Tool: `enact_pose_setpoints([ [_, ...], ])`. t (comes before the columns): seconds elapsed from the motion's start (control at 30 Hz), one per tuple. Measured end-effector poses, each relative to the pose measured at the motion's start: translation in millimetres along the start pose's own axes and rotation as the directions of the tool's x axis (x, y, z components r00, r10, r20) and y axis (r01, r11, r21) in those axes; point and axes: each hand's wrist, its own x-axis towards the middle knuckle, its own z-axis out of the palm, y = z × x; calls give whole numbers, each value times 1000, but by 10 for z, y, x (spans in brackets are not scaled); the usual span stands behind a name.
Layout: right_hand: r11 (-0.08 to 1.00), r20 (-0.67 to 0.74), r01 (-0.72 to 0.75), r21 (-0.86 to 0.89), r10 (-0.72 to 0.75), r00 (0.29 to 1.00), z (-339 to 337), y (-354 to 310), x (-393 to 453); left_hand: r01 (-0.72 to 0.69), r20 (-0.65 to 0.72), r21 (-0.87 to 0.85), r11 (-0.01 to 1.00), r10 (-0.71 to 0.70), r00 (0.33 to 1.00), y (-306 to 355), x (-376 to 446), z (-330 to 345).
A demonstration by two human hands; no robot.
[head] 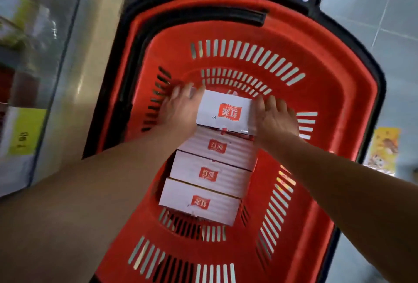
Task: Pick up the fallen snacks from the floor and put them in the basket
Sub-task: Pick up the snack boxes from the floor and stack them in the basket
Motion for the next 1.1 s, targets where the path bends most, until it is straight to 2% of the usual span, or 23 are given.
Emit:
enact_pose_setpoints([
  [0.2, 999, 150, -48, -11, 49, 987, 252, -73, 302, -54, 65, -19, 998, 55, 996, -9, 253, 283],
  [0.43, 986, 271, -163, 47, 144, 952, 517, -233, 451, 23, 326, -90, 996, 8, 945, 2, 370, 482],
  [0.67, 984, 327, -160, 77, 127, 936, 547, -192, 444, 104, 323, -118, 987, -61, 945, 83, 347, 556],
  [0.87, 985, 250, -67, 160, 25, 968, 209, -198, 137, 9, 316, -101, 995, 24, 948, 189, 88, 156],
  [1.1, 973, 103, 53, 224, -77, 992, -617, -49, -853, 40, 209, -249, 968, 13, 978, 572, -761, -784],
])
